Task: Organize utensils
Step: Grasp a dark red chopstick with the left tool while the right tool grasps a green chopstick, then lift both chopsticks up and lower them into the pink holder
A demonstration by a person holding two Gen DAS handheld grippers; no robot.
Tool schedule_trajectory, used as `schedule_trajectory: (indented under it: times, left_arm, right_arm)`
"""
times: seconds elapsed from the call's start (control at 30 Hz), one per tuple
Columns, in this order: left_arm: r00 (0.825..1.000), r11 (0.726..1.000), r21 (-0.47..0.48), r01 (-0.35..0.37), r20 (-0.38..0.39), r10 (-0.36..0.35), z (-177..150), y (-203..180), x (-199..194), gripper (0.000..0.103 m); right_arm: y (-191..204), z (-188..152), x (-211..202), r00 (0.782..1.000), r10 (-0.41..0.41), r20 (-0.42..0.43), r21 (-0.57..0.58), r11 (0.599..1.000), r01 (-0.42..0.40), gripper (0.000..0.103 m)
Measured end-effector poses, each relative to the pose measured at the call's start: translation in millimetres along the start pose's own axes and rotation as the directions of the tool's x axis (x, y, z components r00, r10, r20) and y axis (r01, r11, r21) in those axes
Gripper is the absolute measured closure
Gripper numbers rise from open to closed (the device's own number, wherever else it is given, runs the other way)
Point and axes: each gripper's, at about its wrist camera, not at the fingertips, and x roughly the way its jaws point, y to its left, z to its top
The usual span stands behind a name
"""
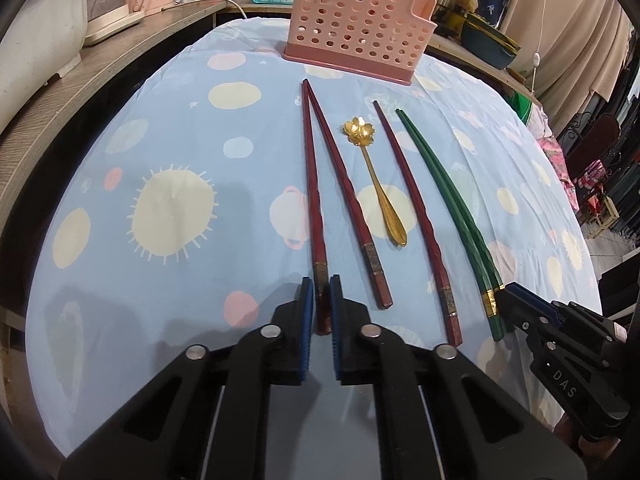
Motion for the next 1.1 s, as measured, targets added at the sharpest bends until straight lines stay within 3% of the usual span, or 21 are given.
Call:
schedule_trajectory:
  times: [0.13, 0.2, 0.43, 0.6, 0.7, 0.77, 0.9, 1.03, 1.1]
  left_arm:
    - [1.0, 1.0, -0.022, 0.01, 0.0, -0.01, 0.6, 4.9, -1.8, 0.098]
    - [1.0, 0.999, -0.033, 0.009, 0.009, -0.008, 0.8, 8.0, -4.7, 0.103]
    - [0.998, 0.999, -0.054, -0.004, 0.062, 0.007, 7.6, 19.0, -23.1, 0.103]
    - [0.999, 0.999, -0.05, 0.015, 0.036, -0.014, 4.9, 15.1, -17.8, 0.1]
    - [1.0, 0.999, -0.037, 0.024, 0.006, -0.024, 2.1, 9.8, -8.6, 0.077]
    - [0.999, 0.999, -0.044, 0.032, -0.014, -0.032, 0.1, 9.2, -2.3, 0.071]
    - [0.998, 0.997, -0.054, 0.052, -0.016, -0.053, -0.7, 10.8, 1.3, 0.072]
    - [0.998, 0.997, -0.063, 0.051, -0.016, -0.052, -0.9, 14.9, 4.0, 0.094]
    - [0.998, 0.995, -0.075, 0.062, -0.016, -0.063, -0.1, 17.4, 4.2, 0.095]
  right_arm:
    - [0.1, -0.5, -1.1, 1.0, 0.003, 0.0, 0.0, 1.0, -0.003, 0.095]
    - [0.7, -0.7, -1.8, 1.0, 0.005, 0.0, -0.002, 1.0, -0.005, 0.096]
    - [1.6, 0.4, -13.3, 0.999, 0.022, 0.023, -0.003, 1.0, -0.022, 0.096]
    - [1.5, 4.3, -15.9, 0.999, 0.028, 0.032, 0.003, 1.0, -0.028, 0.096]
    - [1.4, 4.4, -14.3, 0.999, 0.031, 0.027, 0.007, 0.999, -0.031, 0.096]
    - [0.6, 3.6, -13.9, 0.999, 0.034, 0.025, 0.009, 0.999, -0.034, 0.096]
    - [0.0, 2.7, -13.2, 0.999, 0.034, 0.023, 0.013, 0.999, -0.035, 0.096]
    - [0.0, 1.7, -11.6, 0.999, 0.039, 0.019, 0.013, 0.999, -0.04, 0.096]
    - [0.5, 0.9, -11.2, 0.999, 0.042, 0.017, 0.013, 0.999, -0.042, 0.096]
